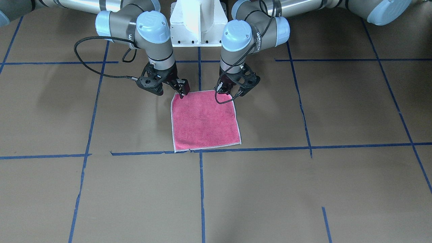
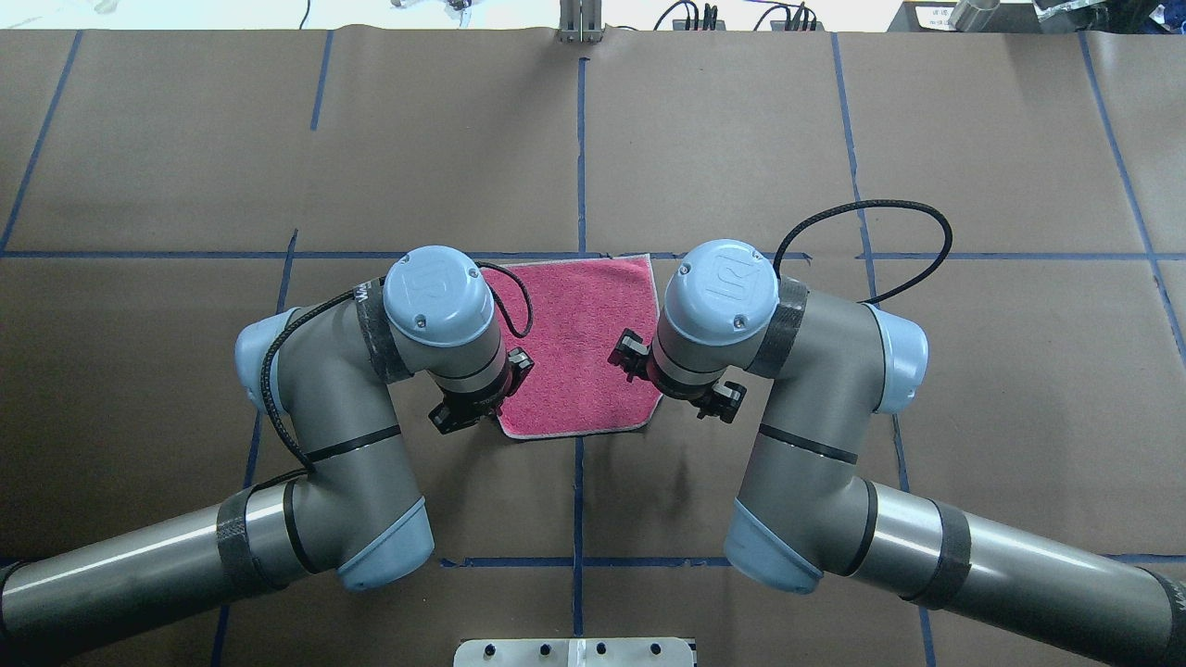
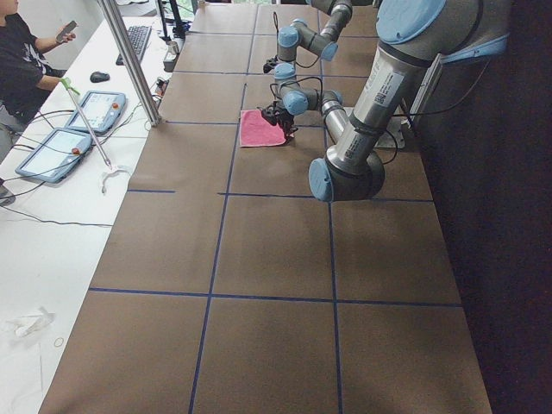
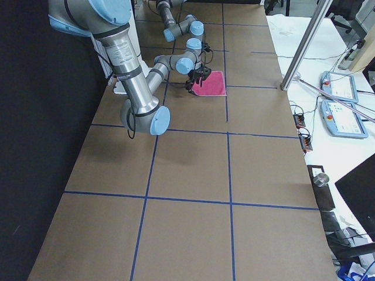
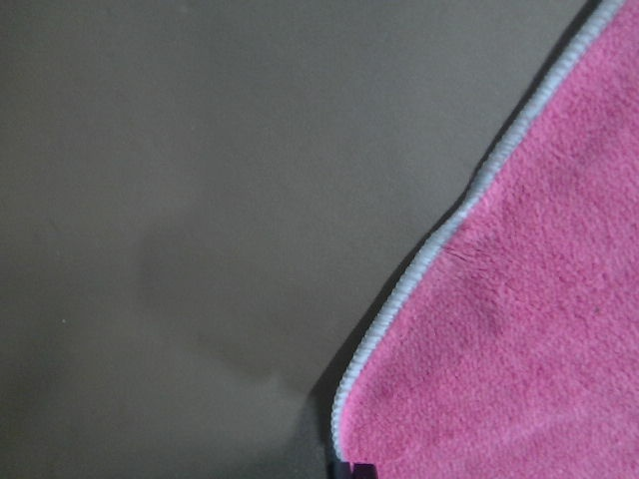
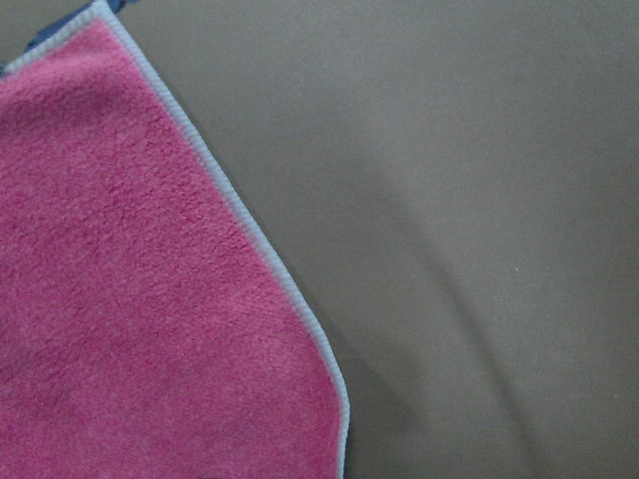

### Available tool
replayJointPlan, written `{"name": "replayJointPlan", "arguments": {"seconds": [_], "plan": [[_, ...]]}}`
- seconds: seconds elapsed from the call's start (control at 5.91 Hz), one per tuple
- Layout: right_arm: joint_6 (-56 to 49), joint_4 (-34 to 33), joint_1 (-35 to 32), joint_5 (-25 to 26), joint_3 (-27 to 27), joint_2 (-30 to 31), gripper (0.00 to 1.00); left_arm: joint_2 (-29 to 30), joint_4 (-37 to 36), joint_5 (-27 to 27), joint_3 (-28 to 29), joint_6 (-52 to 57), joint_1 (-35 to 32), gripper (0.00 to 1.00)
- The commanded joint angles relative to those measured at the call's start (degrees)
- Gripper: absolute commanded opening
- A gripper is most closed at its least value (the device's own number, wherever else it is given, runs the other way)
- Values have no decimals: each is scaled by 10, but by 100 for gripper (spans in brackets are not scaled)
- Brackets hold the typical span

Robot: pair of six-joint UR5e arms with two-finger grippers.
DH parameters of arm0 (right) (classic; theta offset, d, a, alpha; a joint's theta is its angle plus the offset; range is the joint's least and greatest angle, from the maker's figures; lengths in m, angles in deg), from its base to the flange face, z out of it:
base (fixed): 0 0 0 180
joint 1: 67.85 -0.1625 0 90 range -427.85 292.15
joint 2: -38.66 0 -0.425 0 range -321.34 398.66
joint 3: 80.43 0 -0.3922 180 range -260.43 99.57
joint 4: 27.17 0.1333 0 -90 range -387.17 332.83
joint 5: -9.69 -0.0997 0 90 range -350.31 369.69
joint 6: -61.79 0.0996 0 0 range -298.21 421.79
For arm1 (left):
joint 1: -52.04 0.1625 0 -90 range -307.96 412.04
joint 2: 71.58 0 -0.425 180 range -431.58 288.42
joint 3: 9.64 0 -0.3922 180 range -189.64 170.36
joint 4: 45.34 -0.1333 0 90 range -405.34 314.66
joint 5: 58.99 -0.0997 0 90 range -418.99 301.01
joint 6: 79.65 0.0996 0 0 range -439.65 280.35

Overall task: Fold towel twice with both arms
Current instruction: 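Pinch the near towel corners with both grippers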

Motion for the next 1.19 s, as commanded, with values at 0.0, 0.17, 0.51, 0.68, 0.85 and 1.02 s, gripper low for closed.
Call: {"name": "replayJointPlan", "arguments": {"seconds": [0.0, 0.17, 0.51, 0.68, 0.85, 1.02], "plan": [[14, 38, 1, 0, 30, 1, 100, 1, -4, 0, -2, 0, 0, 0], [27, 72, 8, 0, 50, 1, 100, 1, -4, 0, -2, -1, 0, 0], [29, 74, 12, -1, 50, -3, 100, 0, -4, 0, -3, -1, 0, 0], [27, 74, 14, -2, 50, -1, 98, 1, -4, 0, -3, -1, 0, 0], [28, 74, 14, -2, 49, -1, 79, 1, -4, 0, -3, 0, 0, 0], [28, 74, 14, -2, 45, 0, 49, 1, -4, 0, -3, -1, 0, 0]]}}
